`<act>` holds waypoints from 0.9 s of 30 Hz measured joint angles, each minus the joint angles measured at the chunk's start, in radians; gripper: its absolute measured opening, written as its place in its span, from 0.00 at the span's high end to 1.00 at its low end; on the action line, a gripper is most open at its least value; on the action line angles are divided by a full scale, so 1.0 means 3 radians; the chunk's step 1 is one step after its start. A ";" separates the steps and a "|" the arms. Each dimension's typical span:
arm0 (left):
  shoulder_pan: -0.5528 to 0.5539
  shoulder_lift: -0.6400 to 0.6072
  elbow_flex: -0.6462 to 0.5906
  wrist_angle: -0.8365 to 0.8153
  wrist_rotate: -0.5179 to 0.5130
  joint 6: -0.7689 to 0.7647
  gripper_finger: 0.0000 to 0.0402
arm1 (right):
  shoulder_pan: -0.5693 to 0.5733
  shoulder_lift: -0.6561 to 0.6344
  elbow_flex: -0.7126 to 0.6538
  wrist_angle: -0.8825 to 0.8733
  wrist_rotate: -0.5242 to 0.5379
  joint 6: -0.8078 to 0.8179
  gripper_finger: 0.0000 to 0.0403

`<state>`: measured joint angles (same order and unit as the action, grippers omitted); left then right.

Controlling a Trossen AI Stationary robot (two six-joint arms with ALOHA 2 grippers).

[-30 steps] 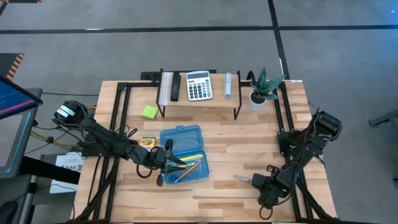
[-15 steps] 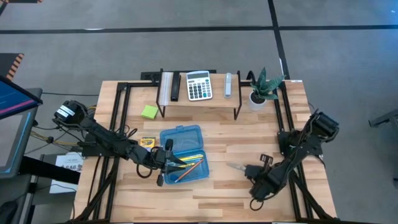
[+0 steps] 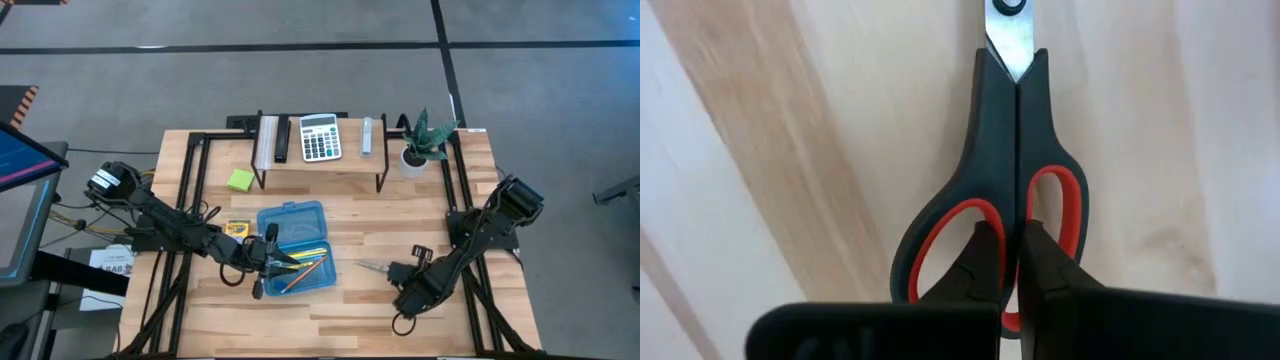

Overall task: Pack school essentials
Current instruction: Put the black scissors into the blue supply box

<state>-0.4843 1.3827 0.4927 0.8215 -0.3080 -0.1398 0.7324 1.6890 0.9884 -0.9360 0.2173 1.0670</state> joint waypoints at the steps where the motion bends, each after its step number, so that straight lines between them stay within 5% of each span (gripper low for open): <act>1: 0.0000 0.0000 0.0000 0.0000 0.0000 0.0000 0.83 | -0.0007 -0.0001 0.0039 -0.0060 0.0039 -0.0011 0.98; 13: 0.0001 0.0001 0.0000 -0.0003 0.0017 -0.0156 0.82 | -0.0139 -0.0144 0.0524 -0.0306 0.0678 -0.0294 0.98; 20: -0.0034 -0.0139 0.0000 -0.0043 -0.0022 -0.0174 0.82 | -0.0507 -0.0098 0.0605 0.0799 0.0755 -0.1453 0.98; 27: -0.0322 -0.0613 0.0000 -0.0673 -0.0647 -0.0269 0.82 | -0.0906 -0.0105 0.0607 0.1693 0.0622 -0.2439 0.98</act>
<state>-0.5808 1.1988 0.4927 0.6196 -0.5021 -0.2206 0.4606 1.6574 1.1706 -0.4281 0.4038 0.3354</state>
